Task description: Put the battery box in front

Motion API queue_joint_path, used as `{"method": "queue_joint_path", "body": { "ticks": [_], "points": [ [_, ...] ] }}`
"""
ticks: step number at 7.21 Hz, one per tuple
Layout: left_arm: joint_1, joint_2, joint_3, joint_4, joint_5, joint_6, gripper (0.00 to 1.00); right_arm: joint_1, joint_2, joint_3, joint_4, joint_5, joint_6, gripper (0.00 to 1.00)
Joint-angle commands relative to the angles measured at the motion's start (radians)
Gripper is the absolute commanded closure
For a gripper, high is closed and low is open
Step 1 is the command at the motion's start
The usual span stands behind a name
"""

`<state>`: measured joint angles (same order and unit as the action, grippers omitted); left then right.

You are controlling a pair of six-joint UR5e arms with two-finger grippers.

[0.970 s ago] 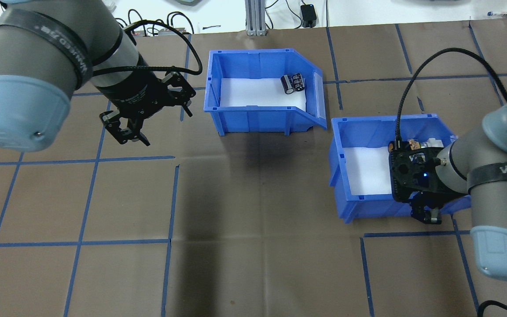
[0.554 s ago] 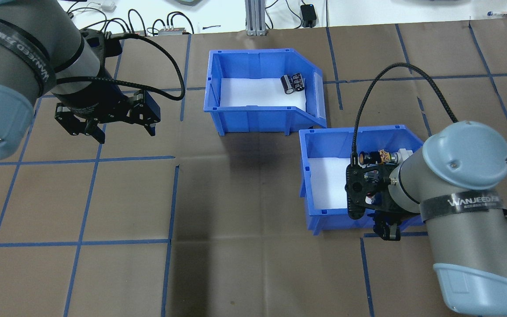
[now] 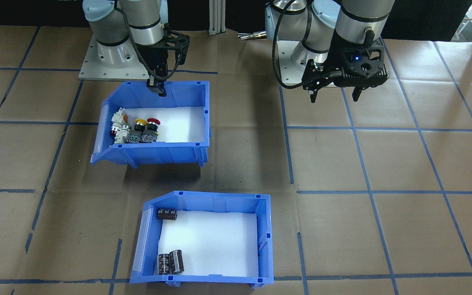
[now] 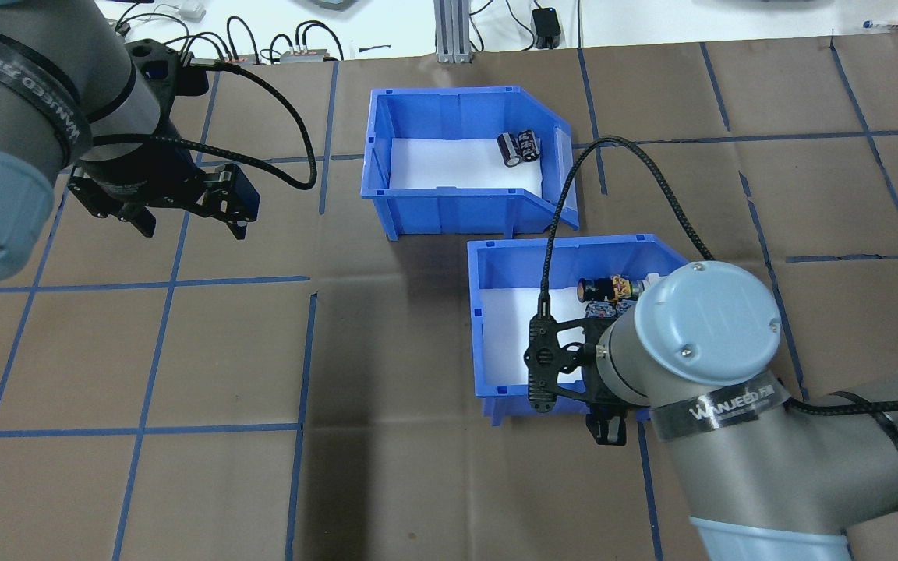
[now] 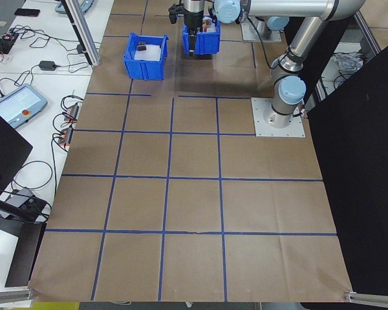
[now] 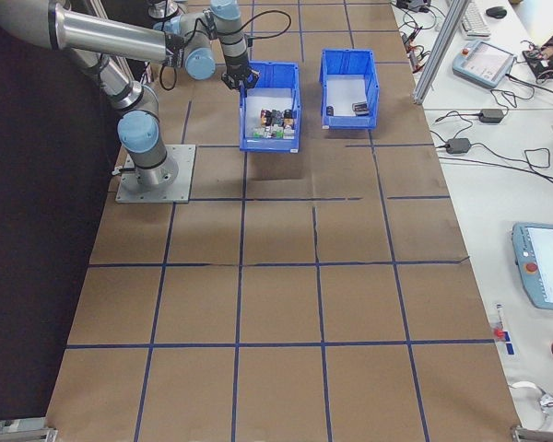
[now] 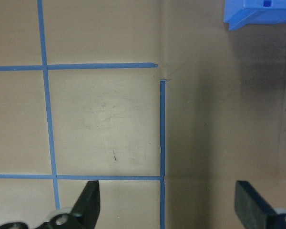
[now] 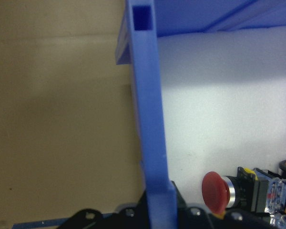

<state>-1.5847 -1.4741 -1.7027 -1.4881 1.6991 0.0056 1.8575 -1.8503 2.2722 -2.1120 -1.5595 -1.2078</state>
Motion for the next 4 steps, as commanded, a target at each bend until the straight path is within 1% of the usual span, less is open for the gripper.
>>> {"method": "queue_joint_path", "body": {
  "ticks": [1, 2, 3, 4],
  "points": [
    [-0.001, 0.009, -0.011, 0.003, 0.033, -0.029, 0.00, 0.118, 0.090, -0.003, -0.115, -0.036, 0.118, 1.00],
    [-0.001, 0.018, -0.012, 0.005, 0.025, -0.032, 0.00, 0.150, 0.118, -0.005, -0.158, -0.037, 0.152, 1.00],
    [-0.001, 0.021, -0.012, 0.002, 0.013, -0.029, 0.00, 0.173, 0.132, -0.013, -0.175, -0.037, 0.175, 1.00],
    [0.002, 0.020, -0.012, 0.009, -0.087, -0.018, 0.00, 0.184, 0.152, -0.034, -0.171, -0.037, 0.189, 1.00]
  ]
}}
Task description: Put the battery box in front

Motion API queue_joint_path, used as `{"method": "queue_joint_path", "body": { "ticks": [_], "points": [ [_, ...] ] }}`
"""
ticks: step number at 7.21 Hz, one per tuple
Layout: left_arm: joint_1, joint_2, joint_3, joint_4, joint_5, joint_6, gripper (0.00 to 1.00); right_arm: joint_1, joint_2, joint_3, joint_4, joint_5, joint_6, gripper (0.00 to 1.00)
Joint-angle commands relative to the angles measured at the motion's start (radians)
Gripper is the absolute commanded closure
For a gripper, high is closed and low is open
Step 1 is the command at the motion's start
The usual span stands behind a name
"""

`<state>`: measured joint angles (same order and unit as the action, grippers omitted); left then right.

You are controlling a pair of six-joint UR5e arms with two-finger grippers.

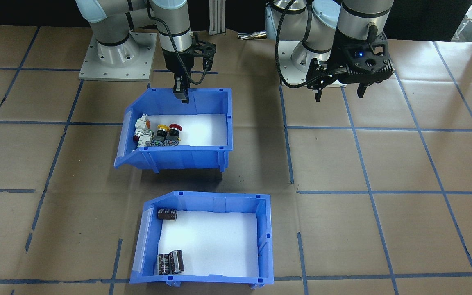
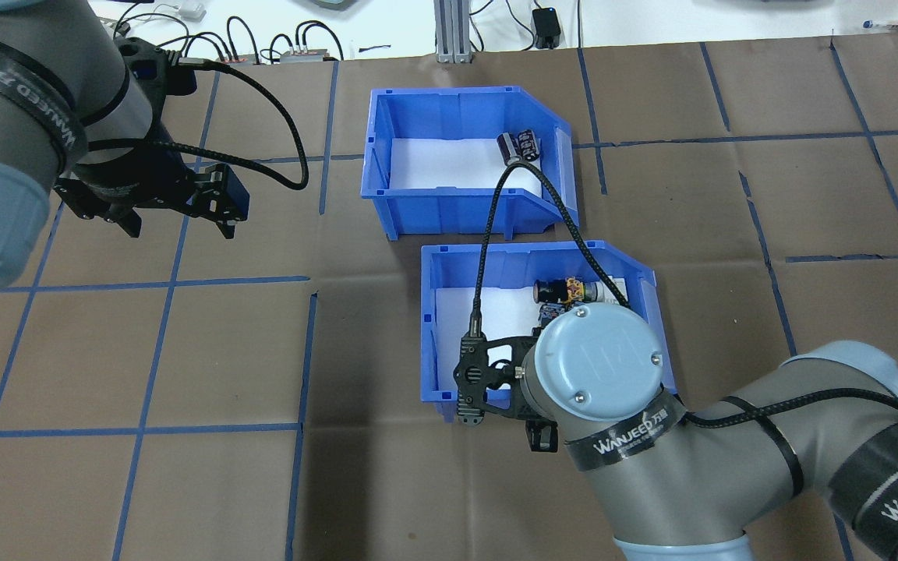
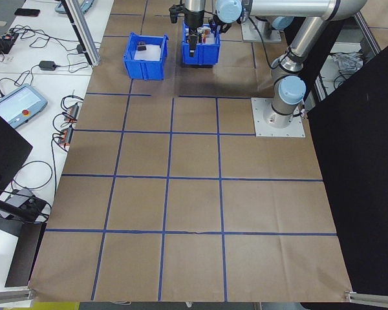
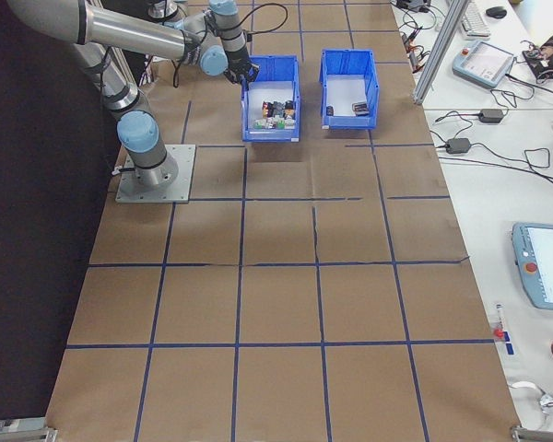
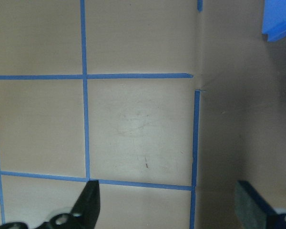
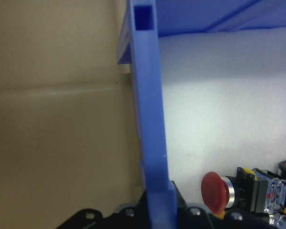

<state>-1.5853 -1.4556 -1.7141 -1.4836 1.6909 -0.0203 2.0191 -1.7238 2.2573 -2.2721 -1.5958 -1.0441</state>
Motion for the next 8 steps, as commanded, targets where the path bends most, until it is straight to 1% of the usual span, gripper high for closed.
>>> {"method": "queue_joint_path", "body": {
  "ticks": [1, 2, 3, 4, 5, 6, 7, 8],
  "points": [
    [0.002, 0.009, -0.002, -0.009, -0.086, 0.011, 0.00, 0.032, 0.051, -0.025, -0.010, -0.003, 0.032, 0.99],
    [0.001, 0.009, -0.005, -0.007, -0.088, 0.005, 0.00, 0.035, 0.062, -0.024, -0.012, -0.001, 0.038, 0.98],
    [0.001, 0.009, -0.007, -0.007, -0.089, 0.007, 0.00, 0.038, 0.073, -0.021, -0.010, 0.000, 0.038, 0.93],
    [0.002, 0.005, -0.015, -0.007, -0.089, 0.002, 0.00, 0.038, 0.081, -0.021, -0.010, 0.002, 0.038, 0.66],
    [0.002, 0.009, -0.028, 0.003, -0.089, 0.000, 0.00, 0.036, 0.085, -0.022, -0.012, 0.005, 0.039, 0.01],
    [0.002, 0.011, -0.038, 0.006, -0.088, 0.003, 0.00, 0.036, 0.076, -0.025, -0.010, -0.003, 0.039, 0.00],
    [0.002, 0.011, -0.039, 0.008, -0.092, 0.000, 0.00, 0.035, 0.066, -0.033, -0.007, -0.034, 0.038, 0.00],
    [0.002, 0.011, -0.039, 0.008, -0.093, -0.003, 0.00, 0.035, 0.034, -0.056, 0.008, -0.055, 0.038, 0.00]
  ]
}}
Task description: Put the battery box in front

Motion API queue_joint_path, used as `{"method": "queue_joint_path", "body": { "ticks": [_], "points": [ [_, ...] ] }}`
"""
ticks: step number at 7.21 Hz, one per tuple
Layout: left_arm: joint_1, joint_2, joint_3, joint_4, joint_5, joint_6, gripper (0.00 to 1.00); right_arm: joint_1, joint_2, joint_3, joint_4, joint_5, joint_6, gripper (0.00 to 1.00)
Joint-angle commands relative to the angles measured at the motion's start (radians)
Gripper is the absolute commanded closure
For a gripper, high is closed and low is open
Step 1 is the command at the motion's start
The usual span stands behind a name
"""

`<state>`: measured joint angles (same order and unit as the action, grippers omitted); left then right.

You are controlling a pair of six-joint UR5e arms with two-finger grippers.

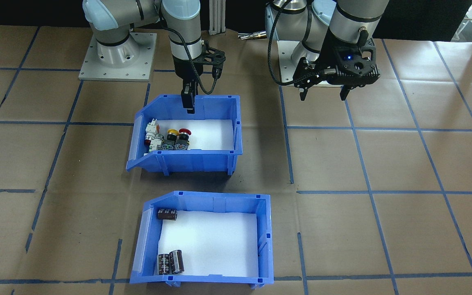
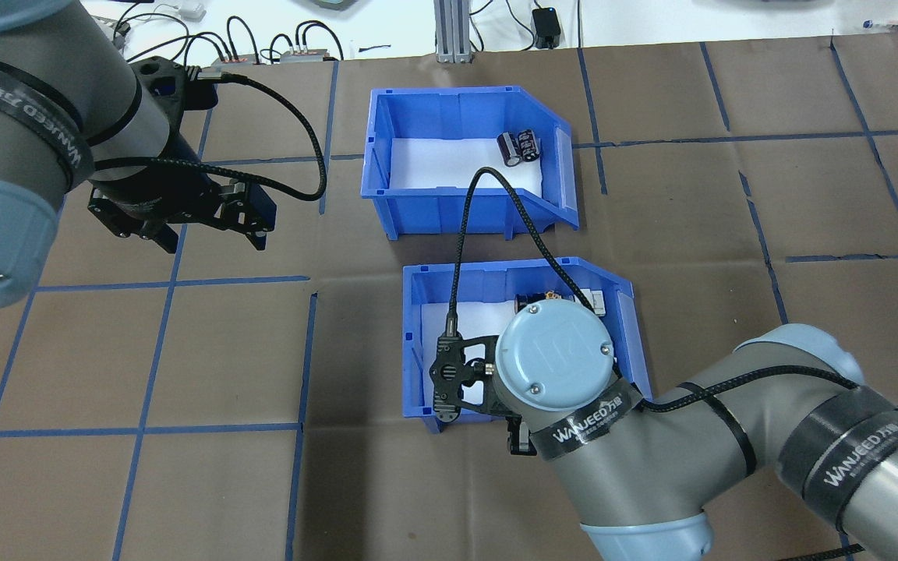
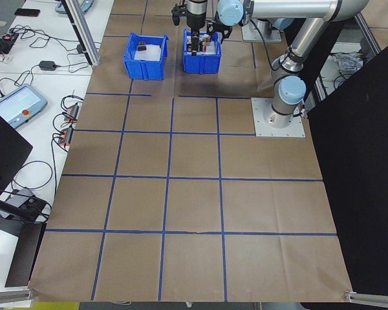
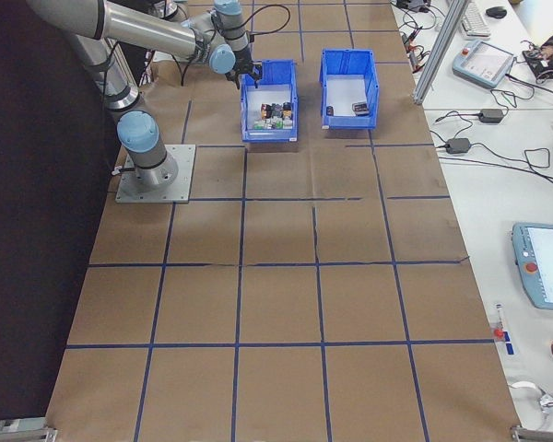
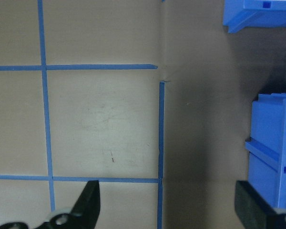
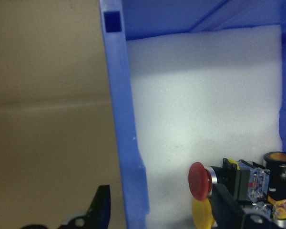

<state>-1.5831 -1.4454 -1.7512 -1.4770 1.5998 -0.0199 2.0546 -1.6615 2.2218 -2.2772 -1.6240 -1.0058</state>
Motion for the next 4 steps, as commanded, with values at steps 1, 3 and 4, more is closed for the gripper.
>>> {"method": "queue_joint_path", "body": {
  "ticks": [1, 3, 4],
  "points": [
    [-0.001, -0.001, -0.002, 0.001, -0.003, -0.005, 0.00, -0.026, -0.070, -0.039, 0.094, -0.023, -0.002, 0.00],
    [-0.001, -0.003, -0.002, 0.001, -0.001, -0.002, 0.00, -0.107, -0.092, -0.162, 0.267, -0.014, 0.001, 0.00],
    [-0.002, -0.001, -0.004, 0.001, 0.002, -0.002, 0.00, -0.201, -0.093, -0.247, 0.374, -0.013, 0.066, 0.00]
  ]
}}
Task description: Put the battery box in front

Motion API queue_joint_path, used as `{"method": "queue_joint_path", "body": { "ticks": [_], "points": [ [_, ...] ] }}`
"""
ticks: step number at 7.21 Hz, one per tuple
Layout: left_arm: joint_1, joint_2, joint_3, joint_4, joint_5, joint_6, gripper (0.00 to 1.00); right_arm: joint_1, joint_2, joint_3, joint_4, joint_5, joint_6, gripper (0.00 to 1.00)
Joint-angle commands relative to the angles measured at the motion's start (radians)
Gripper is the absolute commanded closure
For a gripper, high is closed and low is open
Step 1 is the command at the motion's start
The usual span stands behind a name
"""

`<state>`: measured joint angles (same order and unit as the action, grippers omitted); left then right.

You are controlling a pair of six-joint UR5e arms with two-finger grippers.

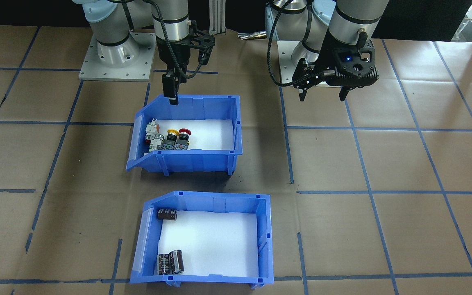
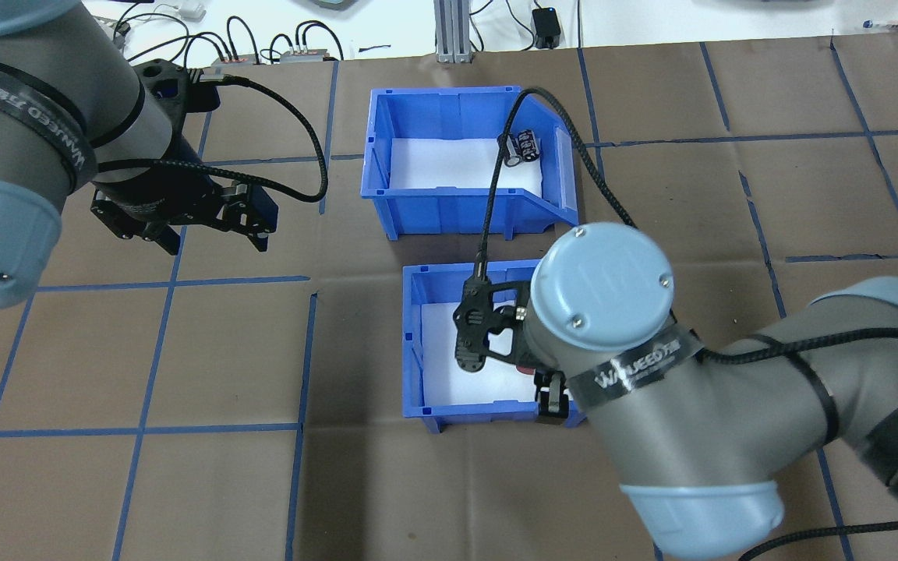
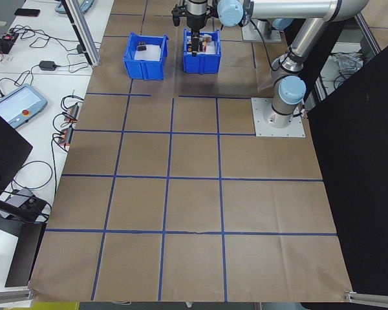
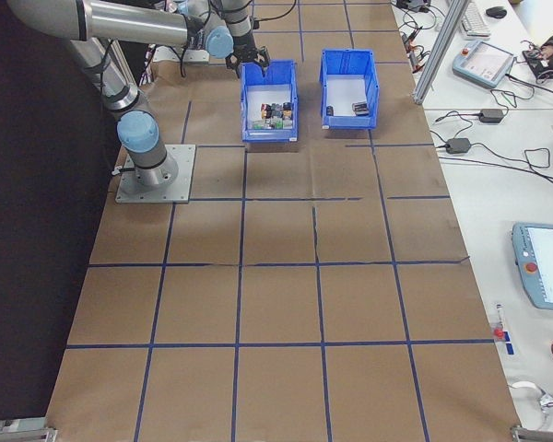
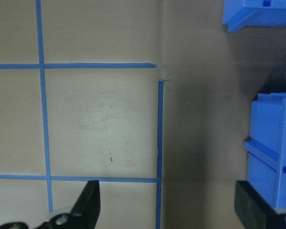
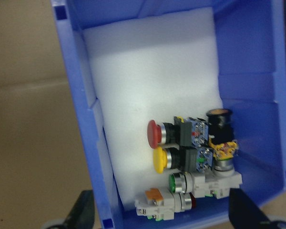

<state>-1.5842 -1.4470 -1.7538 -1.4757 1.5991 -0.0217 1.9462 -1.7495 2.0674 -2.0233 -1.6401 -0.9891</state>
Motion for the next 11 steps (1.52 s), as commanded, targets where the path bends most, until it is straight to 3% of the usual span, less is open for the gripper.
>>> {"method": "queue_joint_path", "body": {
  "ticks": [1, 5, 8, 11],
  "points": [
    [0.000, 0.000, 0.000, 0.000, 0.001, 0.000, 0.00, -0.180, -0.001, -0.169, 0.180, 0.012, 0.175, 0.00],
    [0.000, 0.000, 0.000, 0.000, -0.001, -0.001, 0.00, -0.400, 0.022, -0.303, 0.196, 0.034, 0.646, 0.00],
    [0.001, -0.028, 0.007, 0.008, -0.002, -0.006, 0.00, -0.398, 0.181, -0.497, 0.444, 0.037, 1.019, 0.00],
    [0.003, -0.042, 0.013, 0.025, -0.007, -0.004, 0.00, -0.385, 0.205, -0.520, 0.503, 0.068, 1.096, 0.00]
  ]
}}
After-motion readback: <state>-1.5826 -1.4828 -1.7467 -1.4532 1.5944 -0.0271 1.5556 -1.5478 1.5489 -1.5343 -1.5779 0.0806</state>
